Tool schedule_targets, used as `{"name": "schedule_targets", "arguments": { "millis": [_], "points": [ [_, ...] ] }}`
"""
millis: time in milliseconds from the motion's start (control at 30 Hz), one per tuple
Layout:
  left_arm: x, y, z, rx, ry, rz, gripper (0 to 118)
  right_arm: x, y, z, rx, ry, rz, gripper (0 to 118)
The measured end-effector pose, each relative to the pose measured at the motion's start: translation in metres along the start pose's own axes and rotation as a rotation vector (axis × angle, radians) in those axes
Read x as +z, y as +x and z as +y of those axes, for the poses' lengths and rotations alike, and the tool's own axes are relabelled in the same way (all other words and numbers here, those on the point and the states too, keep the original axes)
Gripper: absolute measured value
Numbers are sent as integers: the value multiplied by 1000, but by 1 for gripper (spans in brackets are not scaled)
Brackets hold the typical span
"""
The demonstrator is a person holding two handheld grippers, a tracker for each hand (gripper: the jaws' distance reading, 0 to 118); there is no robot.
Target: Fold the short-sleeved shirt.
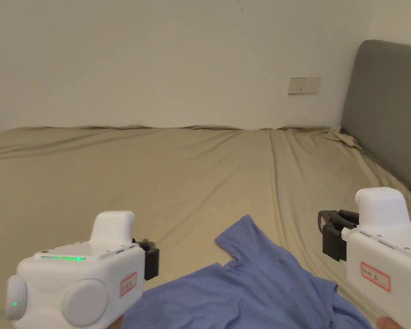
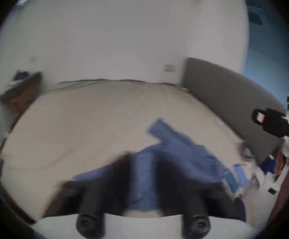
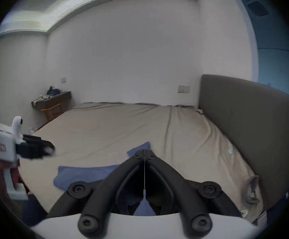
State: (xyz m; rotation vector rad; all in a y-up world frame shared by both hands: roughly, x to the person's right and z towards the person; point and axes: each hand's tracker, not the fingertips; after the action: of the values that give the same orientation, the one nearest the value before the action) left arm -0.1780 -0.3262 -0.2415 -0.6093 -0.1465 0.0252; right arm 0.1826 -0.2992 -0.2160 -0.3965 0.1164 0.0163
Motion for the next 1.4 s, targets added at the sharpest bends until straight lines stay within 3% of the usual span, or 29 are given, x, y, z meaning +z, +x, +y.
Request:
{"name": "schedule_targets", "arguments": {
  "millis": [33, 133, 200, 400, 433, 467, 500, 767, 900, 933, 1000, 1033, 1067, 1100, 1267, 1300, 1333, 1367, 1400],
  "points": [
    [2, -21, -15, 50, -27, 64, 0, -7, -8, -7, 4, -19, 25, 3],
    [-6, -72, -52, 214, -145, 10, 0, -30, -31, -27, -17, -70, 96, 3],
    [-19, -92, -69, 271, -215, 57, 0, -45, -42, -33, -27, -117, 120, 3],
    [-71, -127, -89, 320, -227, 167, 0, -77, -57, -38, 4, -167, 150, 3],
    [-84, -132, -93, 332, -240, 182, 15, -83, -58, -39, 14, -179, 148, 3],
    [-99, -136, -96, 338, -244, 194, 81, -90, -58, -40, 21, -189, 149, 3],
    [-117, -140, -98, 330, -271, 216, 118, -95, -57, -42, 23, -198, 148, 3],
    [-227, -159, -124, 288, -445, 265, 118, -133, -48, -60, 47, -292, 107, 3],
    [-230, -139, -121, 110, -405, 318, 118, -155, -36, -74, 53, -352, 75, 3],
    [-226, -137, -120, 90, -392, 300, 115, -161, -32, -77, 58, -367, 58, 3],
    [-213, -128, -117, 116, -359, 264, 76, -173, -21, -81, 82, -387, 13, 3],
    [-208, -123, -116, 106, -341, 260, 43, -178, -13, -82, 91, -394, -13, 3],
    [-208, -119, -115, 115, -338, 167, 1, -185, -5, -83, 92, -396, -29, 3],
    [-203, -114, -113, 87, -333, 262, 1, -192, 5, -82, 94, -402, -43, 3],
    [-179, -112, -104, 305, -314, 75, 1, -247, 56, -79, 124, -468, -108, 3],
    [-175, -110, -100, 289, -310, 75, 1, -262, 64, -80, 135, -501, -87, 10],
    [-171, -108, -97, 285, -301, 71, 1, -281, 72, -83, 119, -567, -34, 42],
    [-170, -107, -93, 286, -288, 61, 1, -298, 78, -85, 92, -636, -10, 113],
    [-167, -107, -87, 265, -265, 65, 1, -317, 84, -90, 77, -715, 9, 118]
  ]
}}
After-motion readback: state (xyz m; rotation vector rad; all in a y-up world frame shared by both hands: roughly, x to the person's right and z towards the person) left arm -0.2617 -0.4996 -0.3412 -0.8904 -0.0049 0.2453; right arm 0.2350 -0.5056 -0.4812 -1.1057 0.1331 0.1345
